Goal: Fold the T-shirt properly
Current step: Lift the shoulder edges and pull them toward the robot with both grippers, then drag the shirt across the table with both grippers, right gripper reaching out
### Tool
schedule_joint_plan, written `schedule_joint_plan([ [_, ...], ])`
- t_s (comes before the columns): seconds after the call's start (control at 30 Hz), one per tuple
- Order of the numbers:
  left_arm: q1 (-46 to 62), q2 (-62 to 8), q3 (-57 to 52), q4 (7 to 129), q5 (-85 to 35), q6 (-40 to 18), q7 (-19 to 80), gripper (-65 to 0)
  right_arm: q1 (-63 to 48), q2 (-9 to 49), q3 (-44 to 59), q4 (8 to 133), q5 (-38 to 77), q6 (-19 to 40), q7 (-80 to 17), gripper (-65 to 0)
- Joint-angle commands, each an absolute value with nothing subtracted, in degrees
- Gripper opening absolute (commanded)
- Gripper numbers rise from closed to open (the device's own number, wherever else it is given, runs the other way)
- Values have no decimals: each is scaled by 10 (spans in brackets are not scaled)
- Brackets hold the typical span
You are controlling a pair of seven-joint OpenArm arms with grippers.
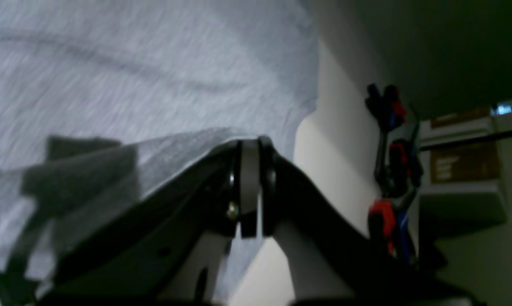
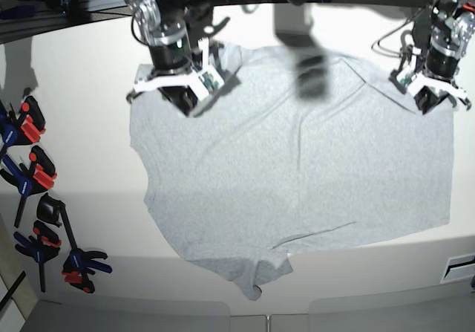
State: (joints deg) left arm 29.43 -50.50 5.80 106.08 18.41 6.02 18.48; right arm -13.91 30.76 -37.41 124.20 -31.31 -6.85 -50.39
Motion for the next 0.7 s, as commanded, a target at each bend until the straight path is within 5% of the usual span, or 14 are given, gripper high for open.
schedule_joint_plan([
  [0.0,281,-516,53,1065,178,75,175,-650,-123,305,-371,1240,-314,-72,-488,-650],
  [0.67,211,-500,53,1042,-42,73,131,-650,172,174,-371,871,-213,-40,-461,-650],
])
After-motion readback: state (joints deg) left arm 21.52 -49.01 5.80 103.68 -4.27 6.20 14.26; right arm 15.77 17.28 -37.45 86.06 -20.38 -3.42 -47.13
